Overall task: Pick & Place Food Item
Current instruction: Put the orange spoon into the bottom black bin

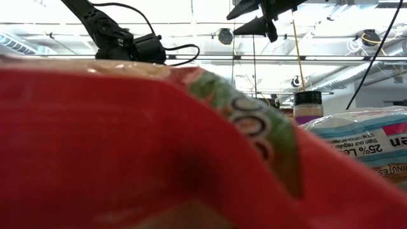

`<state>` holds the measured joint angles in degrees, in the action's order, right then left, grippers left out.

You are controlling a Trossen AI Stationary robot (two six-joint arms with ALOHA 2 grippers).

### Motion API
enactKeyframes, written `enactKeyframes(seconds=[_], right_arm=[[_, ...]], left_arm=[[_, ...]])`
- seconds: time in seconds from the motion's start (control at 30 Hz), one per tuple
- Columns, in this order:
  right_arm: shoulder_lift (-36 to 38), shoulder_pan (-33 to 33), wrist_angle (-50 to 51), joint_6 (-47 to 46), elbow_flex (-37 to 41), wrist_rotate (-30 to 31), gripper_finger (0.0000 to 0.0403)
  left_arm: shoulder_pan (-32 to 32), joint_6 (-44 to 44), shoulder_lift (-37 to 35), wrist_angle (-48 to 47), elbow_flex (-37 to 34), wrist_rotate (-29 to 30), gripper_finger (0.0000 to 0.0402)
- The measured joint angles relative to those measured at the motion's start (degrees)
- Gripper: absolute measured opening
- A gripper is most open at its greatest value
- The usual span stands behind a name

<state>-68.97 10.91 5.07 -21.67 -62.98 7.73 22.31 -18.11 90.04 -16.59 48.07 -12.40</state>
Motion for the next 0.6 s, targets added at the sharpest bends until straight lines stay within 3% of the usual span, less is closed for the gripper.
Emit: enactKeyframes(seconds=[0.33,0.6], right_arm=[[0.0,0.01,-0.06,-0.09,0.0,0.0,0.0226],[0.0,-0.01,-0.09,-0.58,0.0,0.1,0.0226]], left_arm=[[-0.34,-0.79,2.39,0.27,0.02,-0.74,0.017],[-0.35,1.29,4.35,0.87,0.13,2.05,0.017]])
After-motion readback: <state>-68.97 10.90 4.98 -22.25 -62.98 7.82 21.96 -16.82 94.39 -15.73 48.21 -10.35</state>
